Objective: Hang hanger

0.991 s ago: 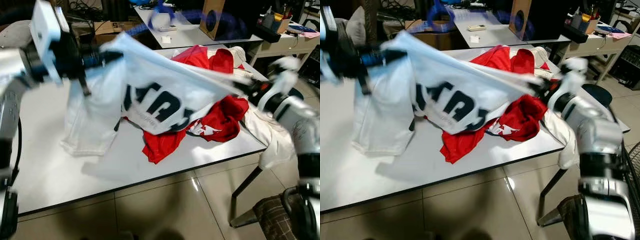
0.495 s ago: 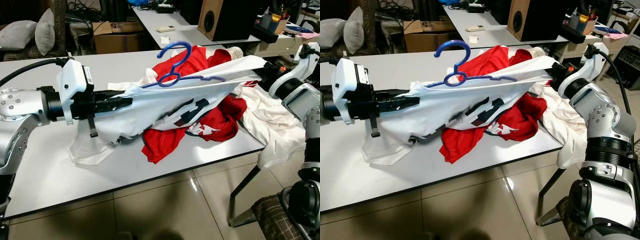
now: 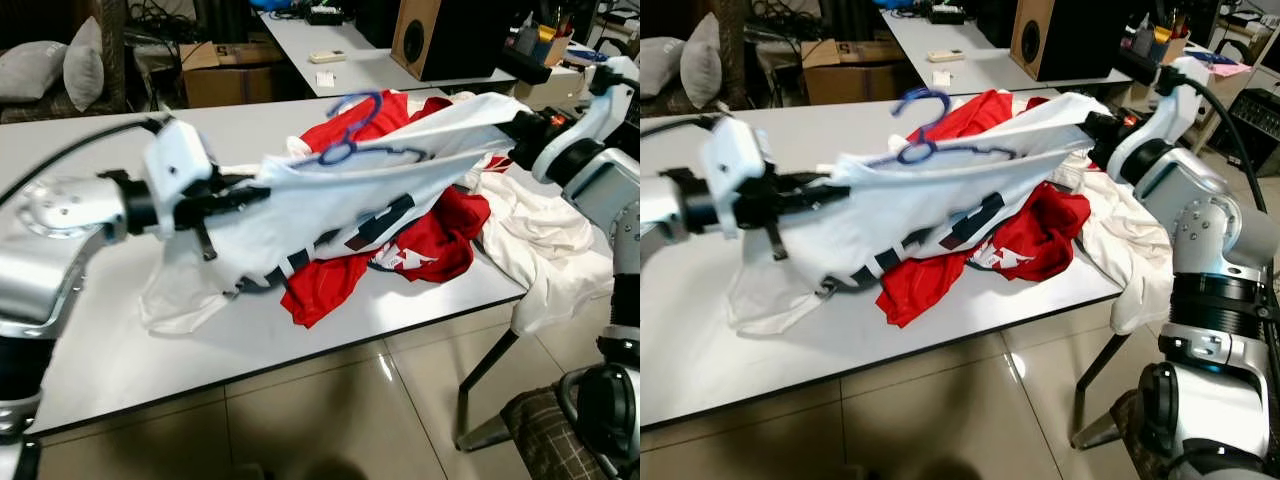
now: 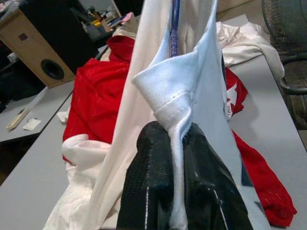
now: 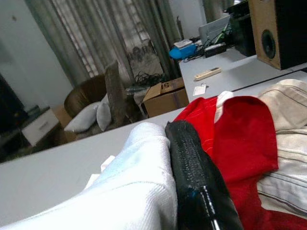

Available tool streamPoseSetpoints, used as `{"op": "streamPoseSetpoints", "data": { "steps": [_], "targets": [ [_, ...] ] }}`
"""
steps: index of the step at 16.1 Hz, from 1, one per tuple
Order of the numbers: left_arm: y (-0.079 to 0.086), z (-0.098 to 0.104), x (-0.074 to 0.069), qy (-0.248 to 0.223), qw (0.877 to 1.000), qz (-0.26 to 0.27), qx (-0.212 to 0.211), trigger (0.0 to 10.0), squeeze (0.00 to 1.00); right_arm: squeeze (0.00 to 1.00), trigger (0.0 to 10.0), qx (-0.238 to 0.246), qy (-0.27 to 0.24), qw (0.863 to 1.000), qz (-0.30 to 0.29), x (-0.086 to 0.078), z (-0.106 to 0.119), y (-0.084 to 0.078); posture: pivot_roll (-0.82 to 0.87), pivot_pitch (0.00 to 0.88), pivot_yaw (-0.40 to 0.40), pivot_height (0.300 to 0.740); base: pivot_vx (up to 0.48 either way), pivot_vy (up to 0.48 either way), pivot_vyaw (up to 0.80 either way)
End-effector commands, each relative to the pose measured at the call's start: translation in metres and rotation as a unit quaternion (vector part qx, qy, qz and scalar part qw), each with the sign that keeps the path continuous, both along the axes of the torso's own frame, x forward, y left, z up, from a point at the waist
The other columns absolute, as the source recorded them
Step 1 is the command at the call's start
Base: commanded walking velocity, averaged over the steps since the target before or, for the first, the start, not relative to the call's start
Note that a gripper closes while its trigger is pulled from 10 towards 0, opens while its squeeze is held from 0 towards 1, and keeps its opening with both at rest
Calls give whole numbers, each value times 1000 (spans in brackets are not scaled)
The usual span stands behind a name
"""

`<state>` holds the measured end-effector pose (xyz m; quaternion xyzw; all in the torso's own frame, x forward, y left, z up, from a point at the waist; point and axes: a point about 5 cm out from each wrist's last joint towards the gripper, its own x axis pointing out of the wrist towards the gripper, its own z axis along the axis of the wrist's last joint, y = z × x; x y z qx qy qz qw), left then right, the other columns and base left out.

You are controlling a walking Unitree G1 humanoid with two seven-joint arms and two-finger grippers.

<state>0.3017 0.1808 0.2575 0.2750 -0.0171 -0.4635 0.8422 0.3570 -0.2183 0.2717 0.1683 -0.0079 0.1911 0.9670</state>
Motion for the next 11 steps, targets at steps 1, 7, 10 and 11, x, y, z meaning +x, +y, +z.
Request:
{"op": "streamPoseSetpoints", "data": {
  "steps": [1,7,10,11],
  "targets": [
    [-5,4,3,-10,1000,2,6,0,0,0,0,-12,-12,1000,9,-2,8,8,62,0,-36,740,0,0,0],
    [-13,3,16,-13,999,17,41,0,0,0,0,-34,-30,998,32,-7,21,27,58,0,-39,740,0,0,0],
    [-15,-1,23,-10,998,38,44,0,0,0,0,-38,-39,997,52,-12,24,39,54,0,-39,740,0,0,0],
    [-14,3,27,-15,998,48,28,0,0,0,0,-42,-37,997,58,-14,23,43,53,0,-39,740,0,0,0]
  ]
}}
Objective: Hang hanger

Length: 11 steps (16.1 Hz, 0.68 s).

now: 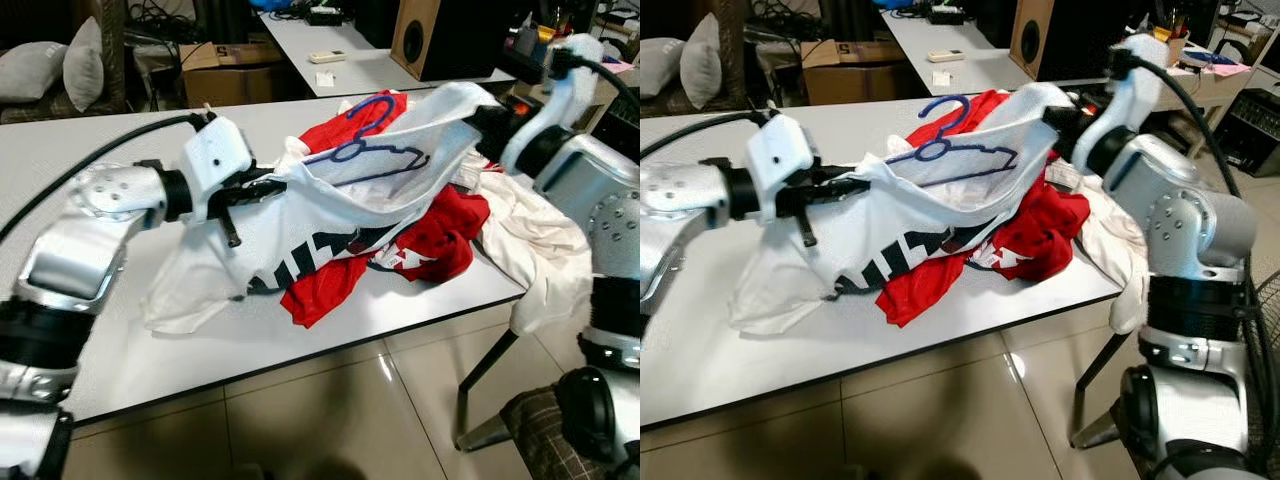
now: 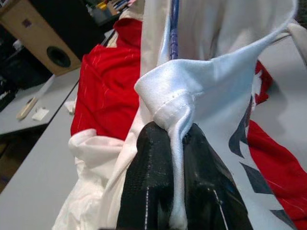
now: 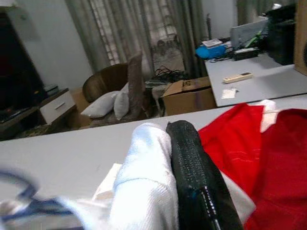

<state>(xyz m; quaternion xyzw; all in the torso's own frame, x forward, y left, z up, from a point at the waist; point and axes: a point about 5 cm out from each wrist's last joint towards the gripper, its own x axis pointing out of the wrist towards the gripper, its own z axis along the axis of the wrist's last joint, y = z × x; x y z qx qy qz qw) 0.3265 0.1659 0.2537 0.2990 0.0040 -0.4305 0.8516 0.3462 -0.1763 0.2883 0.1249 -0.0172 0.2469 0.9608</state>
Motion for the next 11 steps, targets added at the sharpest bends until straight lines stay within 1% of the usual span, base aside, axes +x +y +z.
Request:
{"op": "streamPoseSetpoints", "data": {
  "steps": [1,2,3,4,5,6,9,10,11],
  "targets": [
    [1,10,3,-16,1000,12,-11,0,0,0,0,-2,-9,1000,8,-4,4,3,51,0,-38,740,0,0,0],
    [1,16,5,-17,999,12,-35,0,0,0,0,-6,-4,1000,15,-6,-1,8,50,0,-35,740,0,0,0],
    [2,19,6,-19,998,15,-49,0,0,0,0,-12,1,1000,25,-8,-6,13,49,0,-34,740,0,0,0],
    [2,20,7,-19,998,17,-55,0,0,0,0,-16,5,999,33,-11,-8,17,48,0,-32,740,0,0,0],
    [6,21,9,-21,998,28,-59,0,0,0,0,-19,7,999,40,-14,-10,20,44,0,-29,740,0,0,0],
    [13,26,12,-26,995,46,-79,0,0,0,0,-31,12,998,46,-18,-14,23,42,0,-28,740,0,0,0],
    [26,39,13,-39,990,59,-122,0,0,0,0,-60,27,997,45,-23,-28,24,43,0,-28,740,0,0,0],
    [29,43,13,-42,989,61,-130,0,0,0,5137,-70,24,996,51,-25,-30,26,43,0,-28,740,0,0,0],
    [32,48,12,-47,987,61,-140,0,0,0,10000,-82,19,994,71,-29,-32,31,43,0,-28,740,0,0,0]
  ]
}}
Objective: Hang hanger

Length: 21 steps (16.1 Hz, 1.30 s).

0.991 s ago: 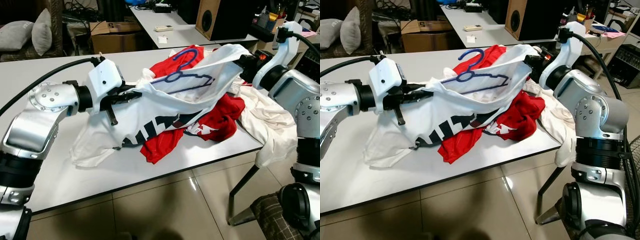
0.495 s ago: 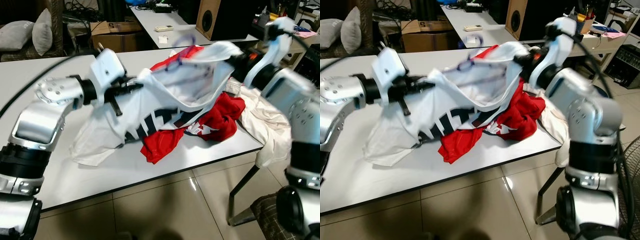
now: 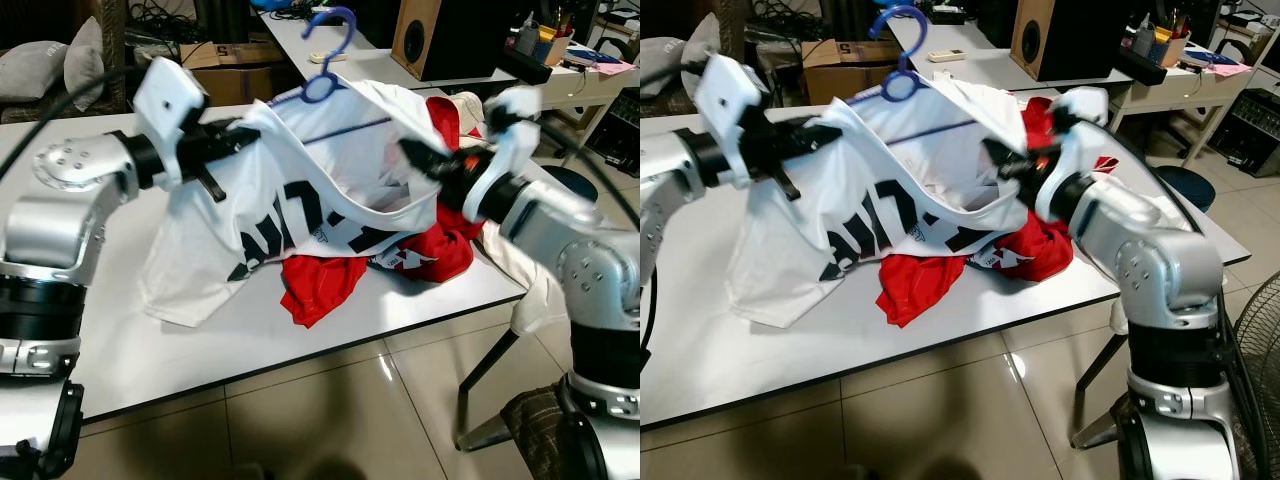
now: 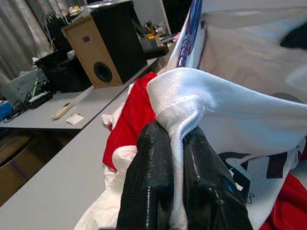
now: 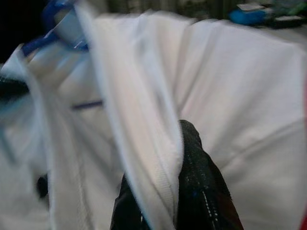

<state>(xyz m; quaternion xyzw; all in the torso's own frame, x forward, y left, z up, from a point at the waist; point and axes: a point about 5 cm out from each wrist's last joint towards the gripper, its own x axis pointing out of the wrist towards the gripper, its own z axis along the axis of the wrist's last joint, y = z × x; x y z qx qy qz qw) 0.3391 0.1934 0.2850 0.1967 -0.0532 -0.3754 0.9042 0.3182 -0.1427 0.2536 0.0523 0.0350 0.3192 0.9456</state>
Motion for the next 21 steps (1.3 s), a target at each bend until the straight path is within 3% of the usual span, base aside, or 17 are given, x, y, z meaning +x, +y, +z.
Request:
{"op": "streamPoseSetpoints", "data": {
  "steps": [1,4,9,11,13,15,16,17,18,19,20,21],
  "targets": [
    [4,21,-2,-30,999,-6,-25,0,0,1000,10000,-23,-22,999,30,-6,2,6,46,0,-28,740,0,0,0],
    [3,15,-7,-17,999,-28,-16,0,0,1000,10000,-39,-39,997,47,-9,4,-1,50,0,-38,740,0,0,0],
    [13,4,-9,11,999,-32,18,0,0,1000,10000,-78,-86,983,144,-35,25,-30,37,0,-39,740,0,0,0],
    [16,-3,-12,34,996,-59,49,0,0,1000,10000,-58,-153,961,223,-53,53,-44,33,0,-40,740,0,0,0],
    [18,-6,-12,39,995,-65,63,0,0,1000,10000,-52,-170,952,249,-58,65,-51,32,0,-43,740,0,0,0],
    [9,-4,-18,43,989,-120,71,0,0,1000,10000,-120,-175,954,210,-43,64,-58,29,0,-57,740,0,0,0],
    [-1,-3,-26,48,981,-171,77,0,0,1000,10000,-176,-173,949,199,-34,59,-61,30,0,-60,740,0,0,0],
    [-12,-2,-32,54,972,-213,82,0,0,1000,10000,-204,-171,937,226,-31,52,-56,30,0,-61,740,0,0,0],
    [-19,-2,-36,56,966,-240,84,0,0,208,10000,-231,-173,925,248,-31,48,-54,30,0,-62,740,0,0,0],
    [-19,-2,-36,56,966,-240,84,0,0,208,10000,-231,-173,925,248,-31,48,-54,30,0,-62,740,0,0,0],
    [-26,0,-40,55,959,-264,89,0,0,0,10000,-253,-175,912,270,-29,47,-52,31,0,-64,740,0,0,0],
    [-30,1,-41,53,955,-275,94,0,0,0,10000,-255,-173,905,293,-30,47,-49,31,0,-64,740,0,0,0]
  ]
}}
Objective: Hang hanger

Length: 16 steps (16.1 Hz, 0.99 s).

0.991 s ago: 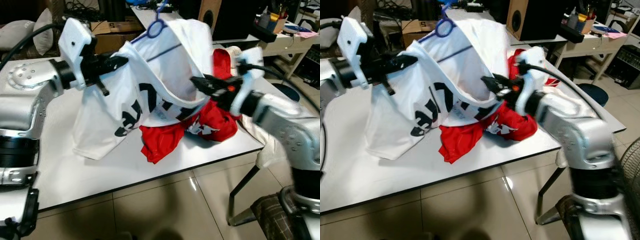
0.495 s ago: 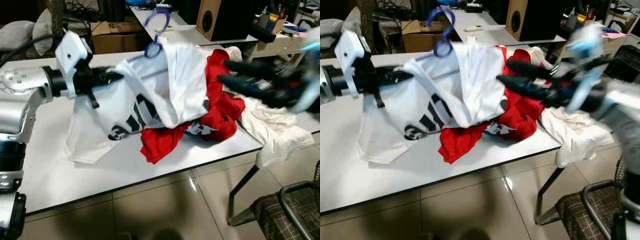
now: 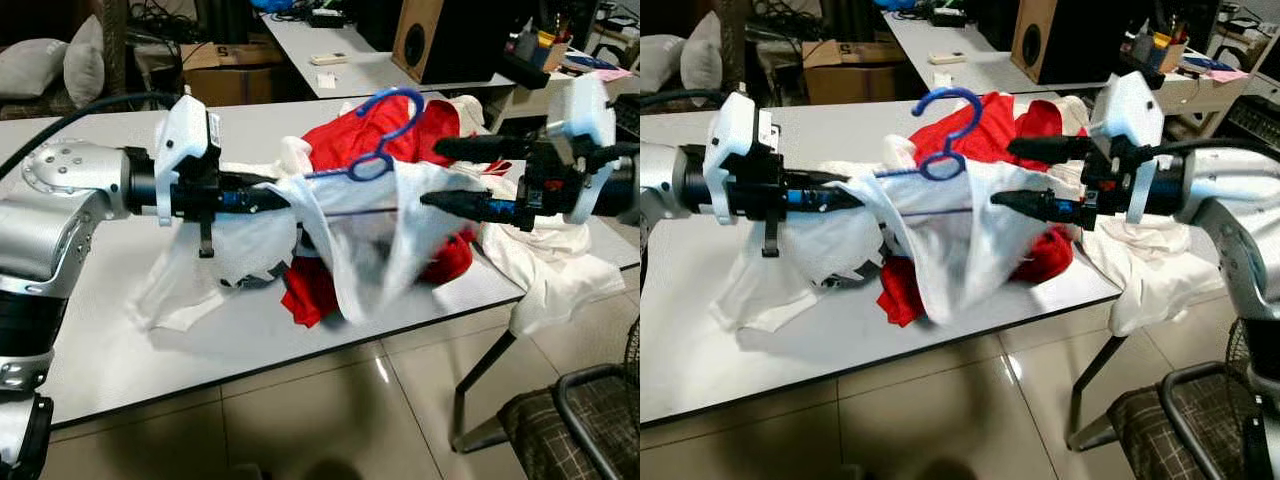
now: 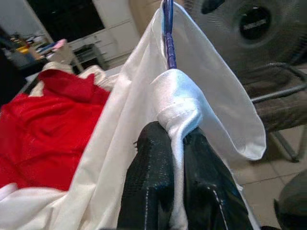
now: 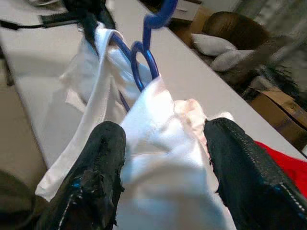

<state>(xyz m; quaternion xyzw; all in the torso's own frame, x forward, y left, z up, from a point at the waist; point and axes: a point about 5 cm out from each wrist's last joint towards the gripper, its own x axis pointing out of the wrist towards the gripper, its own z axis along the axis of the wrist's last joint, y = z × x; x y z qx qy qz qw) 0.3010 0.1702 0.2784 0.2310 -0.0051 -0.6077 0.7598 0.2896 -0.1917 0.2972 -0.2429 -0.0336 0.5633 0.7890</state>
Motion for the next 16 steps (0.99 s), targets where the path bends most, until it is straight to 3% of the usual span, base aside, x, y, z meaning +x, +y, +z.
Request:
{"op": "streamPoseSetpoints", "data": {
  "steps": [1,5,6,8,16],
  "targets": [
    [-11,9,-4,-17,999,-34,4,0,0,0,10000,-17,-3,999,29,-2,4,3,31,0,-64,740,0,0,0],
    [-22,11,-10,-19,997,-70,17,0,0,0,10000,-33,8,997,71,8,0,11,36,0,-70,740,0,0,0],
    [-27,11,-11,-19,996,-80,22,0,0,0,0,-36,31,994,97,10,-5,16,41,0,-73,740,0,0,0],
    [-32,12,-13,-21,995,-89,28,0,0,0,0,-43,52,992,111,13,-11,22,41,0,-73,740,0,0,0],
    [-42,17,-14,-27,994,-105,28,0,0,0,0,-33,51,991,117,20,-8,38,43,0,-71,740,0,0,0]
  ]
}}
